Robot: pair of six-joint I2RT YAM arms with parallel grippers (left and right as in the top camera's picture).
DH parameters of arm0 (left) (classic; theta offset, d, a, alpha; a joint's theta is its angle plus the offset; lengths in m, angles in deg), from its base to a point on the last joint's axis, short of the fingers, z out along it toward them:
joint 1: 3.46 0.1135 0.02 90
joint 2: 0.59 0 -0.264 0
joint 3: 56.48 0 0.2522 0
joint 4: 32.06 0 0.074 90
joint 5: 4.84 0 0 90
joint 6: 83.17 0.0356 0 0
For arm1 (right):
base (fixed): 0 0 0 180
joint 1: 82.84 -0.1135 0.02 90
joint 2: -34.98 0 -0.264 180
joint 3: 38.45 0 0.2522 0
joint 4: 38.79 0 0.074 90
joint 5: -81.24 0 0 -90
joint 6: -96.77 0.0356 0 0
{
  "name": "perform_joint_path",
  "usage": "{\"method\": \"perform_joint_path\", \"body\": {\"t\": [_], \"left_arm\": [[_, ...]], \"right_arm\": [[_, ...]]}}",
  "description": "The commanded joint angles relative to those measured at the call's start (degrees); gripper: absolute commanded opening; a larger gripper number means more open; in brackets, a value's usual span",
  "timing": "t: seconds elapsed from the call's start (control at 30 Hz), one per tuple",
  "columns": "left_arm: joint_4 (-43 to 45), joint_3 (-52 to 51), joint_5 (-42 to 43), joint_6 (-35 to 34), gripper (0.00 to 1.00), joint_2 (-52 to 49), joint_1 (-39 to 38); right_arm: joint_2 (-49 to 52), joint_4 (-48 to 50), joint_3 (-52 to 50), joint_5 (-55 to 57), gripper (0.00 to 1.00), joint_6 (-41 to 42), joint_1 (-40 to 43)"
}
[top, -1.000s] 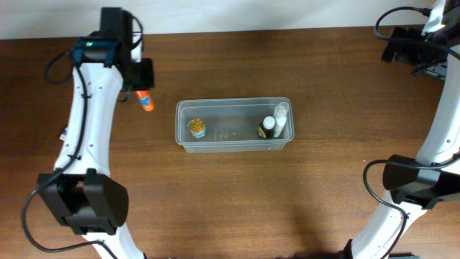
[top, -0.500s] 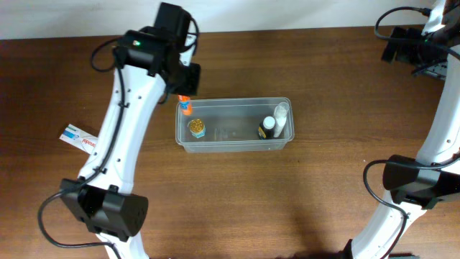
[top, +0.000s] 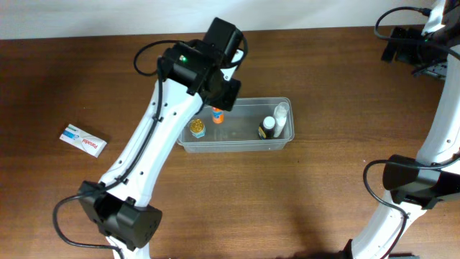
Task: Pack container
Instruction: 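Carry the orange tube over the container beside the jar, then lower the orange tube upright into the container and release it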
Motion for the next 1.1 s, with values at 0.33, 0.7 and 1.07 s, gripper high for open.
{"method": "perform_joint_path", "body": {"t": [0.33,0.7,1.07], "left_arm": [[10.7,-17.0,-1.3,0.3,0.22,1.9,0.2],[17.2,-24.6,-3.5,0.3,0.22,1.9,0.8],[20.0,-26.9,-5.0,1.9,0.22,1.9,3.0]], "right_arm": [[-1.9,-0.3,0.9,-0.1,0.98,0.2,0.2],[-1.9,-0.3,0.9,-0.1,0.98,0.2,0.2],[-1.9,-0.3,0.9,-0.1,0.98,0.2,0.2]]}}
